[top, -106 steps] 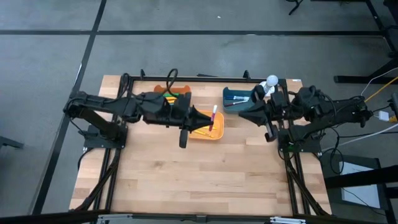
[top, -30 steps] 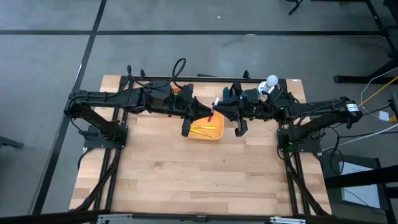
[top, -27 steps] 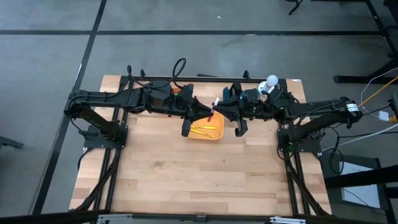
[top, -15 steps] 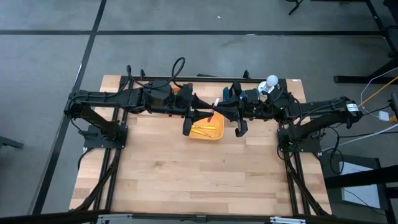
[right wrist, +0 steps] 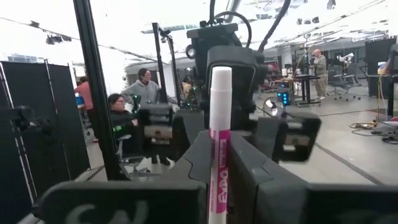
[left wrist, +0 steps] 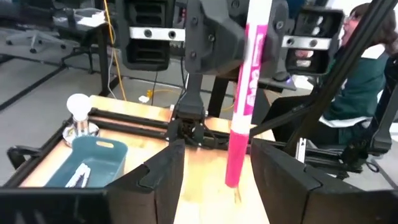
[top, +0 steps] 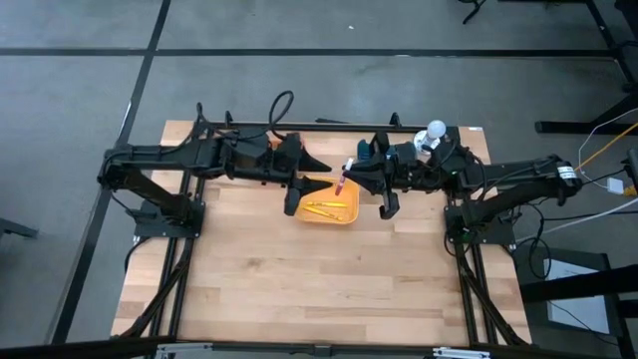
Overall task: Pick & Place Markers
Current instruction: Put the pink marker pen into the blue bin
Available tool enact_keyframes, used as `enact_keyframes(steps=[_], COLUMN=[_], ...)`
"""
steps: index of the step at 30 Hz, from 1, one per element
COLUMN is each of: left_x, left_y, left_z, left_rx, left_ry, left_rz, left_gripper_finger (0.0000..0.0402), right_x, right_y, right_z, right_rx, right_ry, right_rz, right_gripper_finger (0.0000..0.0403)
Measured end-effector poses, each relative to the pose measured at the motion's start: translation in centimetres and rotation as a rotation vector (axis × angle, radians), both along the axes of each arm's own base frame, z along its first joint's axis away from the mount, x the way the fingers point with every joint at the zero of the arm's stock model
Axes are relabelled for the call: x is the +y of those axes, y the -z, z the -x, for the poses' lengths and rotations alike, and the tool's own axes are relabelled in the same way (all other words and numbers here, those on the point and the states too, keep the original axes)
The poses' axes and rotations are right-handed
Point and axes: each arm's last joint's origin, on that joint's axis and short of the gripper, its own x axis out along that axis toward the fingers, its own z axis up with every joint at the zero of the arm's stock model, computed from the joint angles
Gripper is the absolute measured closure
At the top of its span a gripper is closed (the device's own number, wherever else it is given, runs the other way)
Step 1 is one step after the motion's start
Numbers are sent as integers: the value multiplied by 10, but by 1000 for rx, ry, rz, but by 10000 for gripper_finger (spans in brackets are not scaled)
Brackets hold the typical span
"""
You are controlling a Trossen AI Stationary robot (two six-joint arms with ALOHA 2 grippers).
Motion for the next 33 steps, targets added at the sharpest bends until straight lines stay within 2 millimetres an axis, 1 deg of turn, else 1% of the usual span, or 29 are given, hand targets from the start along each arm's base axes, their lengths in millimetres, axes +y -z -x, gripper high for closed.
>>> enact_keyframes(steps=[4, 9, 17, 23, 27, 33], left_x=[0, 1, 2, 2, 2, 2], left_y=[-7, -12, -12, -12, -12, -12], left_z=[11, 21, 25, 25, 25, 25], left_rx=[-12, -19, 8, 8, 7, 7], left_ry=[-5, -11, -32, -47, -48, -47], left_rz=[-10, -24, -50, -56, -56, -56], left_gripper_finger=[230, 238, 242, 245, 245, 248], right_x=[-2, -6, -13, -33, -49, -73], right_y=[-4, -5, 1, 7, 7, 7], right_z=[10, 23, 36, 41, 43, 47], right_rx=[15, 75, 208, 295, 300, 311], right_ry=[35, 140, 303, 402, 473, 524], right_rz=[15, 34, 86, 86, 95, 125], right_gripper_finger=[372, 372, 372, 371, 372, 372])
